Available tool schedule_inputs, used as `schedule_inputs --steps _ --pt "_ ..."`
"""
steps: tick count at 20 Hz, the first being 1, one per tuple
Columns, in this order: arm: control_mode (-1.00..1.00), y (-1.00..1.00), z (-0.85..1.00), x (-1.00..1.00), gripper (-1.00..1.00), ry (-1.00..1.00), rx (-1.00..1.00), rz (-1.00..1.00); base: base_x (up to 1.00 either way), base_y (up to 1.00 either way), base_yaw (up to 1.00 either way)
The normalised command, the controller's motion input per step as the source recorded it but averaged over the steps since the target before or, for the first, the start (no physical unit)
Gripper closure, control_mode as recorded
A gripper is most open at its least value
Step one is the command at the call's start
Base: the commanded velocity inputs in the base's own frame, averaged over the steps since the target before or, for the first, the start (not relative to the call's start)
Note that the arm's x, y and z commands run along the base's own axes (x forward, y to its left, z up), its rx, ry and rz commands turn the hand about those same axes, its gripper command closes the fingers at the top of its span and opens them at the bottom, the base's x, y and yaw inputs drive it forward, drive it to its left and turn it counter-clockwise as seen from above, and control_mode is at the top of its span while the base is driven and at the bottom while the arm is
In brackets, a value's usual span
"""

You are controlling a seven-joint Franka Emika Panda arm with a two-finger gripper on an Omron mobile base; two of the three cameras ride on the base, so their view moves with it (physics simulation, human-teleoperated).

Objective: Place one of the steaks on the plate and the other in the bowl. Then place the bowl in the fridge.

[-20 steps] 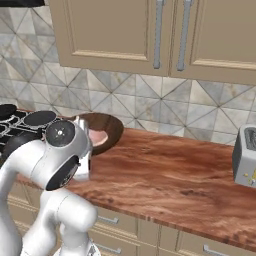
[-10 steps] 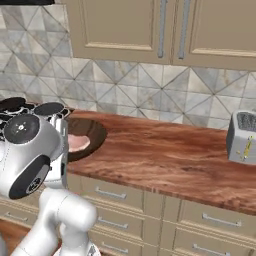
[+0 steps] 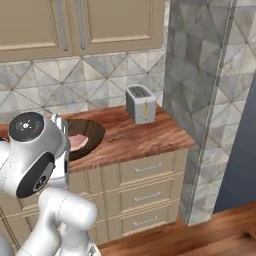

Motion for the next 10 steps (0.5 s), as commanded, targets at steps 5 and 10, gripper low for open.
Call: schedule_inputs --steps 5,10 --pt "1.0 0.0 0.0 0.0 1.0 0.0 0.0 0.0 0.0 0.0 -1.0" --pt "1.0 0.0 0.0 0.0 1.0 0.0 0.0 0.0 0.0 0.0 -1.0"
